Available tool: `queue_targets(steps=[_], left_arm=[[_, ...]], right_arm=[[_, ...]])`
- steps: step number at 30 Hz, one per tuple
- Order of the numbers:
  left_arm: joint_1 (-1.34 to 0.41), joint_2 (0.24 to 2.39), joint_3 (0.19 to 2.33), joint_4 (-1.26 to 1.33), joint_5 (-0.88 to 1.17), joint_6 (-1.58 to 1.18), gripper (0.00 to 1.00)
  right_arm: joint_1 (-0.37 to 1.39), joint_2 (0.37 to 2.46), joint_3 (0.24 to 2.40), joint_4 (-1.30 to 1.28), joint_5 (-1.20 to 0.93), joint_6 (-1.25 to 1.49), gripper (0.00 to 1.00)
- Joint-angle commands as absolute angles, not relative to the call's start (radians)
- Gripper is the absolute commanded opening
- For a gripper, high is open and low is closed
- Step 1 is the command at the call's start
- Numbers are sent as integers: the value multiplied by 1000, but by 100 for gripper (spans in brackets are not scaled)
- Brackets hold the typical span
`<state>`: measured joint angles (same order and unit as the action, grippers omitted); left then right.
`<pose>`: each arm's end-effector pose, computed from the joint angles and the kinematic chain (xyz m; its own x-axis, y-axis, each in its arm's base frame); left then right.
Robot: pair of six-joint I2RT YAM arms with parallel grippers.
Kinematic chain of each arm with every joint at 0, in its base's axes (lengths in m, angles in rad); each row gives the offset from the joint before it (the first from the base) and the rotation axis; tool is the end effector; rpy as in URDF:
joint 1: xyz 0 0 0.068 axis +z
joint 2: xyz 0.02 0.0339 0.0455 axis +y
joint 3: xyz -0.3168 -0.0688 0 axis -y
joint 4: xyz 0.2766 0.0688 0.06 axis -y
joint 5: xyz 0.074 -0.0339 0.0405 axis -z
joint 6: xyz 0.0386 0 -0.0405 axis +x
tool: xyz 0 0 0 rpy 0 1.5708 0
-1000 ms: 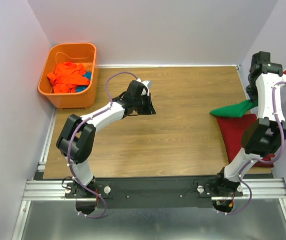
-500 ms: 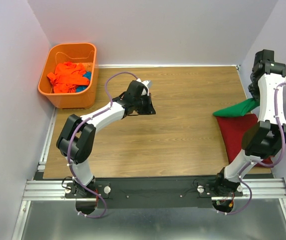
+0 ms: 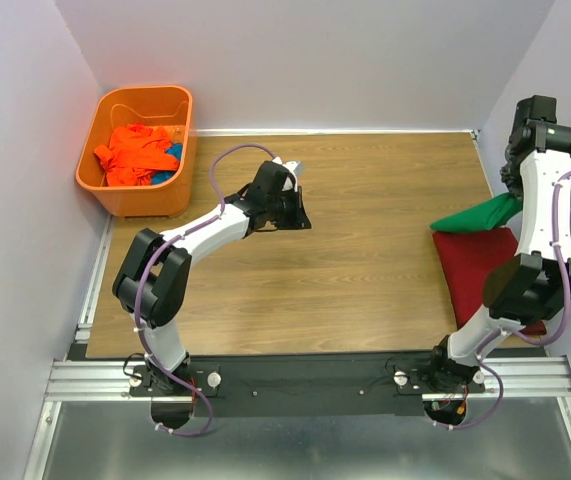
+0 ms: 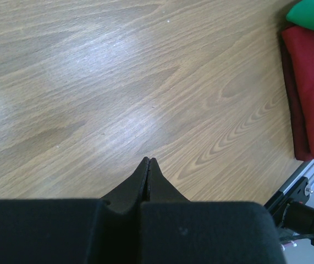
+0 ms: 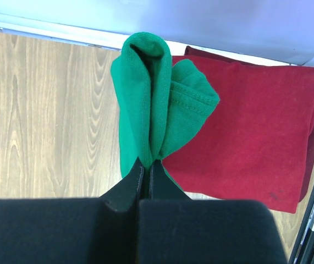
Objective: Fold and stack the t-shirts
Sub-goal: Neatly place the folded tshirt to the corner, then reset both grippers
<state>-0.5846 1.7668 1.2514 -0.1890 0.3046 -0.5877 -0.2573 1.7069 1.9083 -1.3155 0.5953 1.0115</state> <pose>0.3575 -0.2505 0.2683 -0.8470 -0.0737 -0.5265 0.2973 0.7553 -0.5841 0.3511 -0.1148 0.4464 -0.0792 0.7466 -0.6606 0.9744 0.1979 0.1068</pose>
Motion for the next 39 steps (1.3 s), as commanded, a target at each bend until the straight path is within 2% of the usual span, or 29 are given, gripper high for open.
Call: queue_targets(steps=[1,20,30,31,33,34,35,39], left_arm=[[-592,1756,1247,-187,311,-589,0],[-626,1795,1275,-179,318,-591,0],[-638,1796,1266,-160,336,-592,0],[-641,1796,1267,-156,344,-588,0],[-649,1799,1270,-149,354,-584,0],[-652,1799,1272,-146,366,-581,0],[-653,1799,1272,-146,379,-575,0],[-655,1784,1270,-143,385,-560,0]], right_arm=[[-267,1652,1908,-1336,641,1008,1],[-268,1531,1752,-1336,664,1020,1],[-278,1352,1520,-1388,669,1013,1],[-285,1315,1475,-1390,667,1008,8],[-293,1283,1444,-1390,649,977,47],[-296,1273,1434,-1390,637,963,62],[-298,1253,1427,-1390,614,944,99],[-299,1281,1504,-1390,568,885,100]])
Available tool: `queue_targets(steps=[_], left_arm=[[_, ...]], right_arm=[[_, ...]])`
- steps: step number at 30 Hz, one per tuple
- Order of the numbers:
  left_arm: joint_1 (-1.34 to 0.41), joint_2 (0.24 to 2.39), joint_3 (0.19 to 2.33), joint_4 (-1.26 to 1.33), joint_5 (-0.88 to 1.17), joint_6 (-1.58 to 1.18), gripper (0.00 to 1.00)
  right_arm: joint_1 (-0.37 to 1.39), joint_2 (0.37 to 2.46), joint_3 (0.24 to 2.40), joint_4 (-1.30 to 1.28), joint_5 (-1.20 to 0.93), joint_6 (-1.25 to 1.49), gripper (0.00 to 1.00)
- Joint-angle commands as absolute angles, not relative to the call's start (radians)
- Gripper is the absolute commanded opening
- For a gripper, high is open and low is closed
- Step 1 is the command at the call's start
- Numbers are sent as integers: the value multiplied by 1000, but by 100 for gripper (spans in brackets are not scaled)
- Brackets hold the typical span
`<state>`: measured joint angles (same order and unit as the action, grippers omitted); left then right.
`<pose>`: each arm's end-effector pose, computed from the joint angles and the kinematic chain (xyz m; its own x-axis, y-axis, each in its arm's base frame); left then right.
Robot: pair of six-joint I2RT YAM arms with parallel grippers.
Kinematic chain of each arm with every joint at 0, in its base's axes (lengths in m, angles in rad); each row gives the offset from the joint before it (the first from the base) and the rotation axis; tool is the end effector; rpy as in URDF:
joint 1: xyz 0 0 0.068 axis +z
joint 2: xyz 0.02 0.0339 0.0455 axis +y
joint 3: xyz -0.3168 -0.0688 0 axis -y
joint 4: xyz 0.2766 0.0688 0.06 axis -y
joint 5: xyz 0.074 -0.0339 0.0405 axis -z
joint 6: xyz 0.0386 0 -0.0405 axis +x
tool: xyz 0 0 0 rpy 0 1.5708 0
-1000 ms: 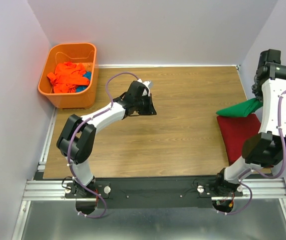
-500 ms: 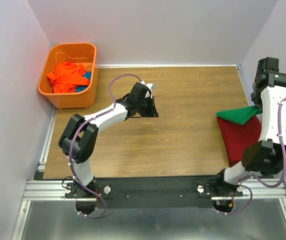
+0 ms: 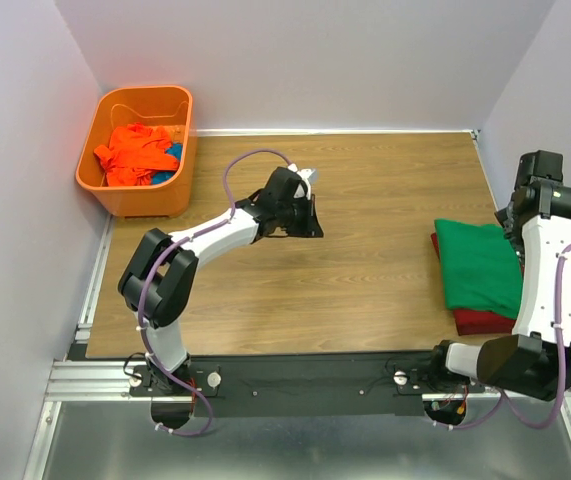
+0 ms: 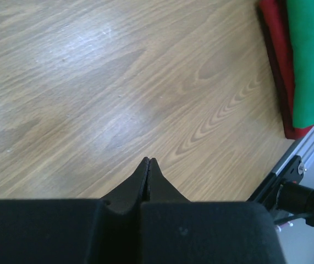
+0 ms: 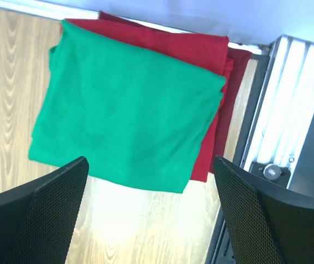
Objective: Fold and stack the t-shirts
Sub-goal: Reset both grippers
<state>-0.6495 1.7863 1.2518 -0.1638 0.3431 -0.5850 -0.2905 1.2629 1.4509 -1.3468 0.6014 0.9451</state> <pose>0.3432 -0.2770 0.2628 -0.8547 -0.0039 -0.5191 0.3632 0.7100 -0.6033 0.2111 -0.0859 0.4291 -0.1468 0.7415 -0.6548 0.9771 0.2119 0.0209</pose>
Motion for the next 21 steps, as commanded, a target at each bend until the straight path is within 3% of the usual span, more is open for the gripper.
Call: queue_targets(steps=[1,5,14,16,21], left_arm=[[-655,1783,1270,-143,385,-558,0],[-652,1763,1270,-144,385,-551,0],[-623,1686,1246,-126,356,-560,0],[-618,1663,1235,-124,338,-558,0],[-586,1605,1200,-123,290,-554,0]], right_arm=[[-298,1290,1523,-1388,557,878,100],[-298,1298,1534,-1287,434,773,100],[-269,1158,1254,-830,-38,658,100],[-203,1175,1235,-786,-5,658,100],[155,1255,1215,-686,149,710,100]])
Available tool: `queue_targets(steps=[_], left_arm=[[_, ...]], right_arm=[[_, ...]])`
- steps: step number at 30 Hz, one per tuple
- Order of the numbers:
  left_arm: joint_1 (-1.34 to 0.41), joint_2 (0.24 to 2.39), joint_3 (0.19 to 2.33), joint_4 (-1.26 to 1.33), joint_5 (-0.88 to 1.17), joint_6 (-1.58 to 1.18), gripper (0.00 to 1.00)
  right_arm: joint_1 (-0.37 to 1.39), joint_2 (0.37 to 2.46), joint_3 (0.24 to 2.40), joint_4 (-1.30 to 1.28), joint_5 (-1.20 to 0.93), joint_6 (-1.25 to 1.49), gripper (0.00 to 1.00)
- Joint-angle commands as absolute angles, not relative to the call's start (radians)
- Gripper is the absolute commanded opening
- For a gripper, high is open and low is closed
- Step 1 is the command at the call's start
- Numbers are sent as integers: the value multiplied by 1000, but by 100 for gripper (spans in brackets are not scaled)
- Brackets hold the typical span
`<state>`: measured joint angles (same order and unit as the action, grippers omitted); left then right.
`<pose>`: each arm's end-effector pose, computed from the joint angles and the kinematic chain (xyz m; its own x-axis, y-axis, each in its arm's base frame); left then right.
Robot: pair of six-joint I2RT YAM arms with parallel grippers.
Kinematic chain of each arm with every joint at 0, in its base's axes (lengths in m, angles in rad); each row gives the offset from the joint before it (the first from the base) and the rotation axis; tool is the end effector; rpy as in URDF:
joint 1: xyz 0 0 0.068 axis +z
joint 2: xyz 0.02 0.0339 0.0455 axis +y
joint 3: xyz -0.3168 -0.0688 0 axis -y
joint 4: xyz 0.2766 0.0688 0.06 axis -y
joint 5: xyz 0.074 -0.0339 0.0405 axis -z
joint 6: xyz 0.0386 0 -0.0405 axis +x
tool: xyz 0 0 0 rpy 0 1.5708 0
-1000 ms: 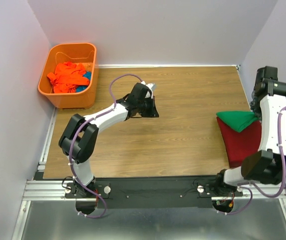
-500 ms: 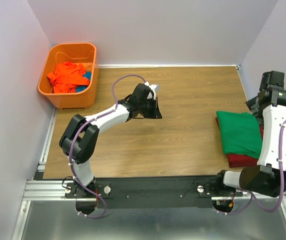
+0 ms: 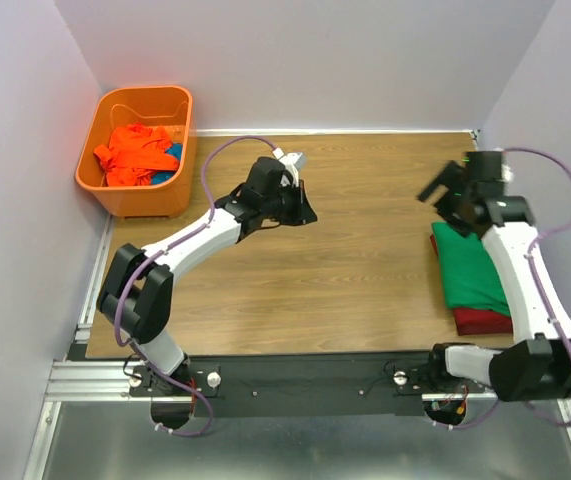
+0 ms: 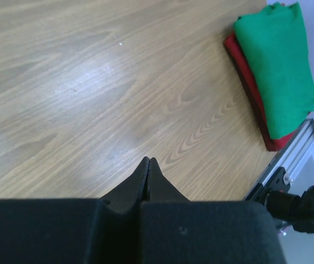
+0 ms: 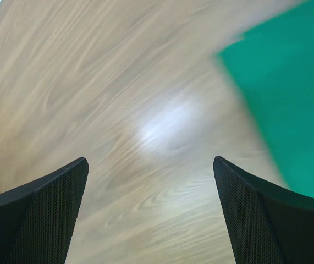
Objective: Fold and stack the t-shirts
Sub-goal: Reset both grippers
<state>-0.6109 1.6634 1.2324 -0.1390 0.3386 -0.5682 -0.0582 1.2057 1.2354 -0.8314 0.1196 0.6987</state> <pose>0.3355 -0.2506 0.3083 -0.7870 -0.0685 -0.6132 0.4112 0.6826 -0.6041 0.2590 -0.0197 0.3969 -0.4588 0.6664 -0.5877 0.5690 0.7283 0.3817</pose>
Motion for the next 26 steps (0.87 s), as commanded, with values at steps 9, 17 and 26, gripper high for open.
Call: queue_targets(steps=[9,17,26], left_arm=[[-529,1430,1074,-127,147,-543,0],[-497,1258,927,-98,14,-560,1],[-488,1226,894,-78,15,-580,1]], right_arm=[[524,1433,1198,-445,213,695,100],[568,1456,1147,-356,245,664,100],[568,1439,1155,-342,273,641,100]])
